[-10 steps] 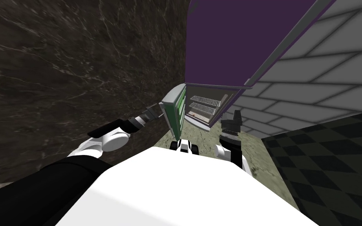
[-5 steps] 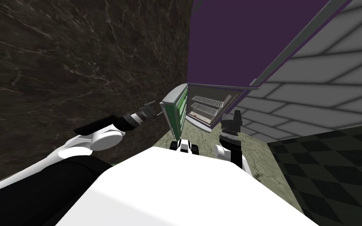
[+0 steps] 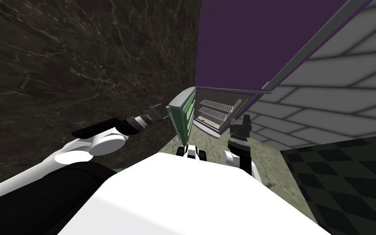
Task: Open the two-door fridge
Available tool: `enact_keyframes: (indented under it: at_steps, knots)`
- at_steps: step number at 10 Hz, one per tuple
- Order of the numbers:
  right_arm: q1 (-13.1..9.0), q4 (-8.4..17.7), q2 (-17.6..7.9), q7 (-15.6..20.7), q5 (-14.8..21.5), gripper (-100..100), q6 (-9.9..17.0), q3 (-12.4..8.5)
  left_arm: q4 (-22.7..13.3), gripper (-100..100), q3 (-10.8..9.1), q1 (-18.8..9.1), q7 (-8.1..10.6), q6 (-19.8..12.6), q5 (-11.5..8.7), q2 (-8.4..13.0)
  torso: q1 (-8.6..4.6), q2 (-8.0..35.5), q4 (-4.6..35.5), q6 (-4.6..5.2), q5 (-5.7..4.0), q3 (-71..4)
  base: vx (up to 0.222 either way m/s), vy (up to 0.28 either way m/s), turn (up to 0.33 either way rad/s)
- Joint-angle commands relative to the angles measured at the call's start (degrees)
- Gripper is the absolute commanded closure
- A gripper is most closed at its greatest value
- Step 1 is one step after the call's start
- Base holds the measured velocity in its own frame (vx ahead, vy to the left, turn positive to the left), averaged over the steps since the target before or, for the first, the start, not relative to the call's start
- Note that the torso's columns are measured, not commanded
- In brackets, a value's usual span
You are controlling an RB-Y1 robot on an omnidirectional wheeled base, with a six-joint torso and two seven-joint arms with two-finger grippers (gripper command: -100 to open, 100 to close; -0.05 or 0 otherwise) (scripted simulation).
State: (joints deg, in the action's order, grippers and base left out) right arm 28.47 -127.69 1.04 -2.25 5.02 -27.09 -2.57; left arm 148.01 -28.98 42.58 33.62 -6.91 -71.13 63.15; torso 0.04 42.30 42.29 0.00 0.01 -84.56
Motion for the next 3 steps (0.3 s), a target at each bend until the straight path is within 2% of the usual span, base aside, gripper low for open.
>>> enact_keyframes:
  at_steps: [1, 3]
  knots:
    - [0.00, 0.00, 0.00, 0.00, 0.00, 0, 0.00, 0.00, 0.00, 0, 0.00, 0.00, 0.00, 0.00, 0.00, 0.00, -0.02, -0.01, 0.00, 0.00, -0.01, -0.01, 0.000, 0.000, 0.000]
    - [0.00, 0.00, 0.00, 0.00, 0.00, 0, 0.00, 0.00, 0.00, 0, 0.00, 0.00, 0.00, 0.00, 0.00, 0.00, -0.04, -0.02, -0.01, 0.00, -0.02, -0.01, 0.000, 0.000, 0.000]
